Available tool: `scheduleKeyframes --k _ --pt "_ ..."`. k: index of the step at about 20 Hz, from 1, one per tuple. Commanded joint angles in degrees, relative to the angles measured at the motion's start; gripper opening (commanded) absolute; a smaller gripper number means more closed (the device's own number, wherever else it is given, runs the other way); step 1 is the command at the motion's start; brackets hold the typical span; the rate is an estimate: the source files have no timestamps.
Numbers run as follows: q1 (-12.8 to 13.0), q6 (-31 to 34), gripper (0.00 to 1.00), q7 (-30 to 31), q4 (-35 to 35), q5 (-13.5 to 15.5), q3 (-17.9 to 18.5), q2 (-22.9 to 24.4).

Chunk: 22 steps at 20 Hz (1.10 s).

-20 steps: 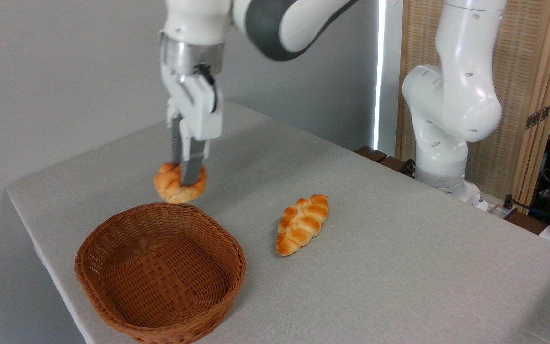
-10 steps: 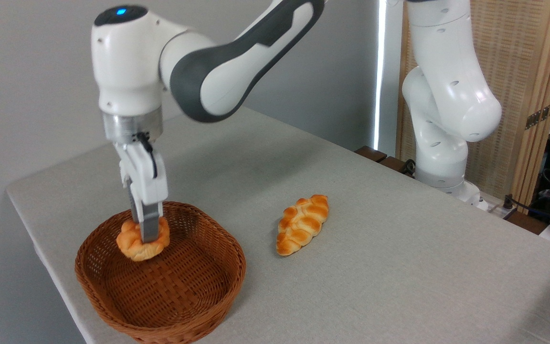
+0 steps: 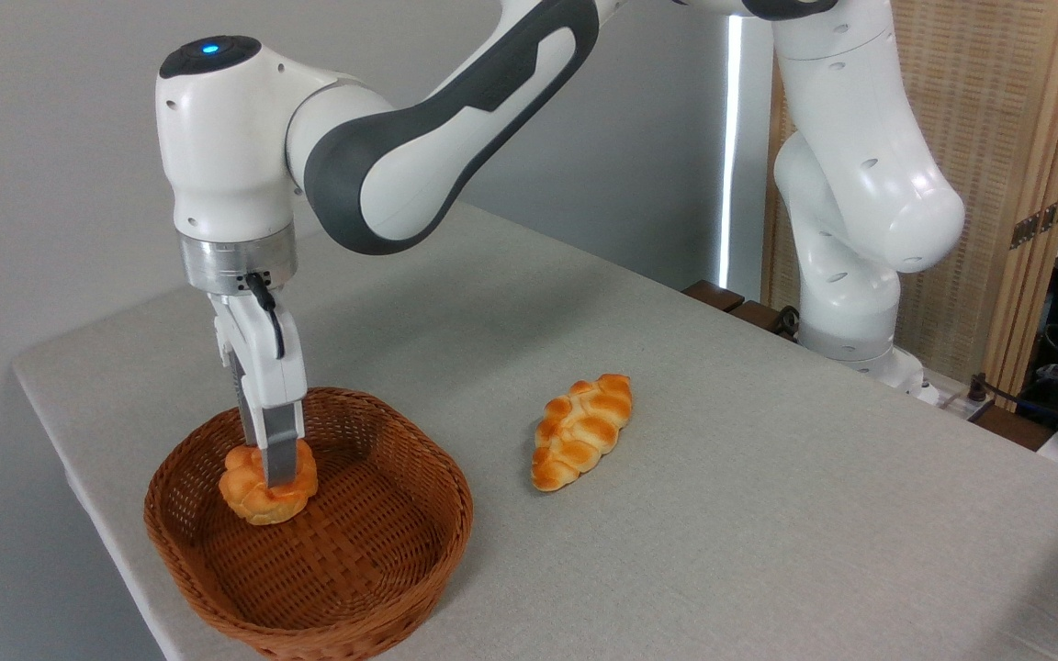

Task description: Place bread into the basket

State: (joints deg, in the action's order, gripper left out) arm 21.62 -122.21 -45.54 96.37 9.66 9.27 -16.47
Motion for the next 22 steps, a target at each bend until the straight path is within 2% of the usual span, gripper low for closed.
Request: scheduleKeyframes --k 1,7,12,14,18,20,22 --pt "0.18 0.65 1.0 0.81 -0.49 0.45 0.14 0.56" --pt "-0.17 1.62 1.0 1.59 -1.98 0.63 0.75 2.92" --pt "-2.98 7.32 1.0 1.78 -1.98 0.36 0.67 7.49" --pt "-4.82 11.53 1.0 2.04 -1.98 0.28 0.23 9.86" --pt "-10.62 24.53 1.0 1.86 -1.98 -0.25 0.14 15.23" --pt "-11.94 27.97 1.0 2.04 -1.89 -2.09 -0.04 16.38" --pt "-14.22 29.3 1.0 2.65 -1.72 -2.45 -2.13 16.99"
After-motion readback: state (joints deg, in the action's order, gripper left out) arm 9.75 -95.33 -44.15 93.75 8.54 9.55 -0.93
